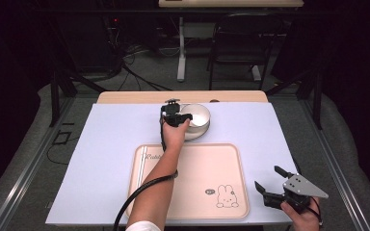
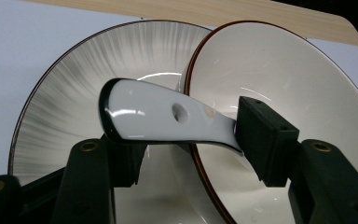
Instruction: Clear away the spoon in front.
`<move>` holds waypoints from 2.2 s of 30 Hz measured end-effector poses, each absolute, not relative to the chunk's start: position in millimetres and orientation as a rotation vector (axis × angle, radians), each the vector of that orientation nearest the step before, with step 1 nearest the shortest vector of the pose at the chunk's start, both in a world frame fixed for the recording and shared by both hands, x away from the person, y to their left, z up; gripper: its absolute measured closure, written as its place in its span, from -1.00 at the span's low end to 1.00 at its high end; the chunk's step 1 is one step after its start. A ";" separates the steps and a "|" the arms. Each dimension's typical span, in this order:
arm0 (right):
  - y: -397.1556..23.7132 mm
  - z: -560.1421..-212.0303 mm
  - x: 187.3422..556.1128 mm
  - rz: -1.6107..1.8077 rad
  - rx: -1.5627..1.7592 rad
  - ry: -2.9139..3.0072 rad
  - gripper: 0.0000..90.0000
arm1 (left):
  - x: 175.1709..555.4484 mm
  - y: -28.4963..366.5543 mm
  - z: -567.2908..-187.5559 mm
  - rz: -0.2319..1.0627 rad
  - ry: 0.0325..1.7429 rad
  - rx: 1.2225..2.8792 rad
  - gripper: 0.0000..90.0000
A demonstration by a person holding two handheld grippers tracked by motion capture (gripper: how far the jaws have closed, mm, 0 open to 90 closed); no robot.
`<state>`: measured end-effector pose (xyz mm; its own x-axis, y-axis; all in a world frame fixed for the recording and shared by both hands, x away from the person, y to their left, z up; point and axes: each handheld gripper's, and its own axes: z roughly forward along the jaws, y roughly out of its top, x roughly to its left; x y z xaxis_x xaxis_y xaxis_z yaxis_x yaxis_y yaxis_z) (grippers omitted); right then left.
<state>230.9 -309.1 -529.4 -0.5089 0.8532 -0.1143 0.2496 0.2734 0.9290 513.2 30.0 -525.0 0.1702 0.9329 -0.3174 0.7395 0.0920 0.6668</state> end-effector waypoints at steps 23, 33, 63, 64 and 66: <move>-309.4 -529.4 230.5 1.234 0.991 1.920 -0.68 | 509.8 41.9 -509.7 0.337 1.586 1.648 0.54; -309.5 -529.5 230.8 1.232 0.990 1.922 -0.68 | 506.9 46.4 -498.4 0.375 1.565 1.647 0.71; -309.6 -529.4 231.1 1.232 0.990 1.922 -0.68 | 497.3 44.2 -458.4 0.365 1.470 1.665 0.88; -309.5 -529.5 231.2 1.231 0.989 1.923 -0.68 | 496.4 44.8 -456.2 0.368 1.468 1.663 0.88; -309.2 -529.6 231.2 1.230 0.987 1.925 -0.68 | 494.1 47.5 -450.2 0.373 1.458 1.660 0.88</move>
